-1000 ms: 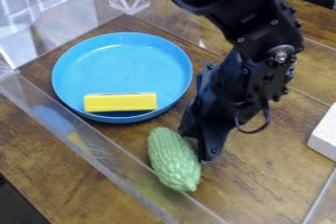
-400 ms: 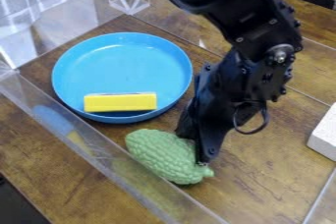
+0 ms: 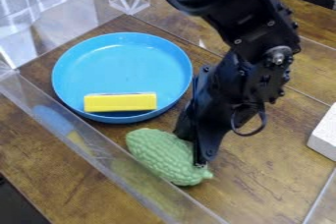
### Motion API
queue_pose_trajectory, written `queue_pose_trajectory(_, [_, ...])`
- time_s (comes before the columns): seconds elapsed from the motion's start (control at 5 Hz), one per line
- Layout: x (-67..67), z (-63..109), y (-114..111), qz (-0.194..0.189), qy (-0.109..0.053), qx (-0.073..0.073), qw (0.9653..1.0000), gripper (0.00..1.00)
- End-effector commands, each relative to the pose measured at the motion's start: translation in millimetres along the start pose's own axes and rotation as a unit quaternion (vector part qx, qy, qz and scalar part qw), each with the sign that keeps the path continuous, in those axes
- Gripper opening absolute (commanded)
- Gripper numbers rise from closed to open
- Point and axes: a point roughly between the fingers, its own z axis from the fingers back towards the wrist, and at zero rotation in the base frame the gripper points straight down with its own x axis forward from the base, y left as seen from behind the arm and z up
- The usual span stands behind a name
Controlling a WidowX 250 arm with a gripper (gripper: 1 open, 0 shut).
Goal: Put the white object in the blue tray
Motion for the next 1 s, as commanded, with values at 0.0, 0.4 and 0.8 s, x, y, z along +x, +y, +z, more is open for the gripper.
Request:
queue_pose_trajectory(0.0, [-1.7,18.1,9.0,0.018,-0.03,0.012,0.9993,0.0])
queue_pose_trajectory(0.4, [-1.8,16.5,5.9,0.018,-0.031,0.007,0.9993,0.0])
queue_pose_trajectory(0.8, [-2.0,17.2,2.4,0.016,-0.033,0.002,0.9993,0.0])
